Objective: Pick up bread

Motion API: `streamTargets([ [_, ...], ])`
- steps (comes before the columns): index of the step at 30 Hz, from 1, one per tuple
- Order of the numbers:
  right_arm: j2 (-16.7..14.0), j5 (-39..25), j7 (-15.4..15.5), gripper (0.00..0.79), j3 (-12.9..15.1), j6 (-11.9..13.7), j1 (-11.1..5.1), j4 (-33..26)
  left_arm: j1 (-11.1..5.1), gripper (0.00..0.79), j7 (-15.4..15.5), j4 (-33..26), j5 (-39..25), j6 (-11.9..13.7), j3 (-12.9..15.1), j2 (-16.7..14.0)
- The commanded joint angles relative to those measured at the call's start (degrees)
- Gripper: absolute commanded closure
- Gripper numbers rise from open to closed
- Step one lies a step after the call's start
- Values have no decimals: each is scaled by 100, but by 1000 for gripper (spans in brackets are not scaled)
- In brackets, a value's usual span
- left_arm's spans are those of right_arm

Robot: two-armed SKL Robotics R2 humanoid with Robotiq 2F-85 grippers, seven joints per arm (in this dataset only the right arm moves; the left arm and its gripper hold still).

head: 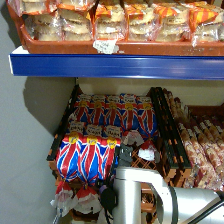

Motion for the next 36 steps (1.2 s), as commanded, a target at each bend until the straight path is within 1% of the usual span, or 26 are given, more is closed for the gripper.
streamTargets([
  [1, 74, 1, 28, 0, 38, -79, 7, 166, 0, 785, 0, 0, 0, 0, 0, 0],
  [9, 295, 1, 142, 0, 85, -286, 1, 728, 0, 785, 0, 0, 0, 0, 0, 0],
  [11, 335, 1, 176, 0, 100, -415, 4, 855, 0, 785, 0, 0, 0, 0, 0, 0],
  [15, 390, 1, 230, 0, 152, -785, 6, 1152, 0, 785, 0, 0, 0, 0, 0, 0],
  [17, 416, 1, 256, 0, 173, -857, 6, 1244, 0, 785, 0, 0, 0, 0, 0, 0],
  [28, 489, 20, 321, 0, 255, -1070, 23, 1455, 0, 785, 0, 0, 0, 0, 0, 0],
  [36, 521, 187, 302, 4, 295, -1233, 40, 1619, 0, 785, 0, 0, 0, 0, 0, 0],
])
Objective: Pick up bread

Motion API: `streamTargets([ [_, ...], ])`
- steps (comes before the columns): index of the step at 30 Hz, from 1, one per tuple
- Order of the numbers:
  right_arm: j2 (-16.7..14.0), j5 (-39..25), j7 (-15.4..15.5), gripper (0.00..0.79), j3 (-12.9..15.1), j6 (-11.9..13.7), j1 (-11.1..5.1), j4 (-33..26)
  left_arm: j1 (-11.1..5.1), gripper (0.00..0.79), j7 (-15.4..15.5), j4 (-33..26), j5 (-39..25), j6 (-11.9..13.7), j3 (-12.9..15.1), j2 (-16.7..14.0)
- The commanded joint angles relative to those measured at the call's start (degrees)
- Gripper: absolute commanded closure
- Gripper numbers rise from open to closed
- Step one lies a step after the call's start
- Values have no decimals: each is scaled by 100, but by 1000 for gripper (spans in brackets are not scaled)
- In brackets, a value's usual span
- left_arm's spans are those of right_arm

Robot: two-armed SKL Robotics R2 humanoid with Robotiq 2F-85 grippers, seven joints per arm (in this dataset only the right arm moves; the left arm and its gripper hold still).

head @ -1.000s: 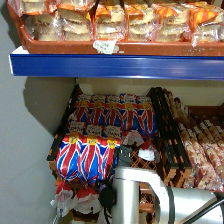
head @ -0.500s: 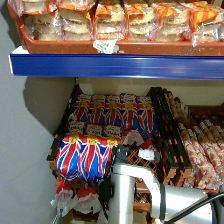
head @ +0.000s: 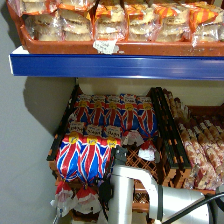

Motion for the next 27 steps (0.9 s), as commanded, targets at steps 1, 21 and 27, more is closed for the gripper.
streamTargets([
  [1, 10, 78, -19, 12, 18, -52, 7, 55, 0, 785, 0, 0, 0, 0, 0, 0],
  [21, 88, 459, -123, 9, 93, -437, 85, 456, 0, 785, 0, 0, 0, 0, 0, 0],
  [27, 100, 570, -160, 117, 116, -544, 104, 560, 0, 785, 0, 0, 0, 0, 0, 0],
])
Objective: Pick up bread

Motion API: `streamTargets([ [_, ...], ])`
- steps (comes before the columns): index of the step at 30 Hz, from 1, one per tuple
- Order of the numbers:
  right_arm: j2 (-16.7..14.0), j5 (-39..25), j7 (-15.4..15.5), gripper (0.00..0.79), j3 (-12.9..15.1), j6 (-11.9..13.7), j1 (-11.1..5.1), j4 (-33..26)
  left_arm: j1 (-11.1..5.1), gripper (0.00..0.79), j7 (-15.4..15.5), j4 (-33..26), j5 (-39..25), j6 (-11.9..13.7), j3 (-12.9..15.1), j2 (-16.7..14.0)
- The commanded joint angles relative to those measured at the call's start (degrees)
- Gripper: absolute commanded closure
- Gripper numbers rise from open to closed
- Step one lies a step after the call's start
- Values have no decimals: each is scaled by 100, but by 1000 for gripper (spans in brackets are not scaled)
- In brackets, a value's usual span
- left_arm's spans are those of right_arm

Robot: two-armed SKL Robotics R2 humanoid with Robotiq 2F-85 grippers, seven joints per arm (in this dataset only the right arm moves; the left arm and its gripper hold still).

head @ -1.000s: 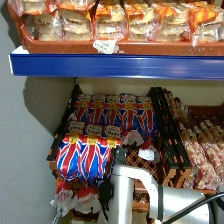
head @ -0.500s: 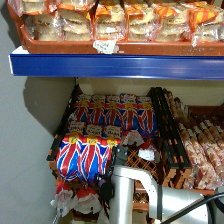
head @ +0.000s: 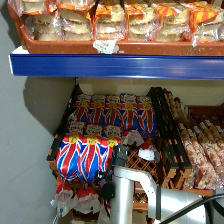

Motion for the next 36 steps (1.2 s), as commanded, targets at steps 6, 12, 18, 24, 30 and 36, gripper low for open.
streamTargets([
  [6, 11, 131, -89, 376, 20, -108, 14, 92, 0, 785, 0, 0, 0, 0, 0, 0],
  [12, 15, 205, -133, 771, 38, -146, 32, 110, 0, 785, 0, 0, 0, 0, 0, 0],
  [18, 11, 224, -143, 771, 55, -163, 33, 111, 0, 785, 0, 0, 0, 0, 0, 0],
  [24, -12, 217, -145, 769, 95, -161, 9, 96, 0, 785, 0, 0, 0, 0, 0, 0],
  [30, -23, 216, -145, 769, 100, -164, -11, 86, 0, 785, 0, 0, 0, 0, 0, 0],
  [36, -77, 60, -89, 773, 72, -157, -56, 48, 0, 785, 0, 0, 0, 0, 0, 0],
])
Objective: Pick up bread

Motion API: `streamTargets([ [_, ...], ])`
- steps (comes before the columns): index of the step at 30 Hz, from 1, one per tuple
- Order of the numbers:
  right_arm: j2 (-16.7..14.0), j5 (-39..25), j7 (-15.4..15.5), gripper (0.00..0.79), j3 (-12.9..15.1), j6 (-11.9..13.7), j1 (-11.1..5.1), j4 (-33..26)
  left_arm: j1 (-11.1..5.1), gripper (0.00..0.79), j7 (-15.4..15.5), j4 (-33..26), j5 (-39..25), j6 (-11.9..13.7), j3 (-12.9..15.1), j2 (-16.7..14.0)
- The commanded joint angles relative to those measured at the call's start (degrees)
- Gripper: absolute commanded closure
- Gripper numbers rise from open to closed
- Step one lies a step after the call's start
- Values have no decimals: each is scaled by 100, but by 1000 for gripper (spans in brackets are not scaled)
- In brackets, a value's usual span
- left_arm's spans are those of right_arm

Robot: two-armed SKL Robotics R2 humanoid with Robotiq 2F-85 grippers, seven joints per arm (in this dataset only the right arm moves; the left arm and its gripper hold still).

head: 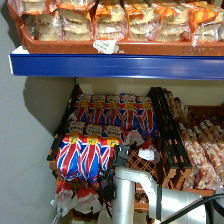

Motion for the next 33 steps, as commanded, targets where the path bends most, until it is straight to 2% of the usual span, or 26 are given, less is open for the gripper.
streamTargets([
  [1, -44, -118, 37, 772, -6, 7, -49, -26, 0, 785, 0, 0, 0, 0, 0, 0],
  [22, -373, -372, 73, 771, -37, 5, -192, -407, 0, 785, 0, 0, 0, 0, 0, 0],
  [29, -550, -847, 115, 772, -53, 12, -366, -570, 0, 785, 0, 0, 0, 0, 0, 0],
  [33, -601, -874, 111, 776, -54, 11, -395, -666, 0, 785, 0, 0, 0, 0, 0, 0],
])
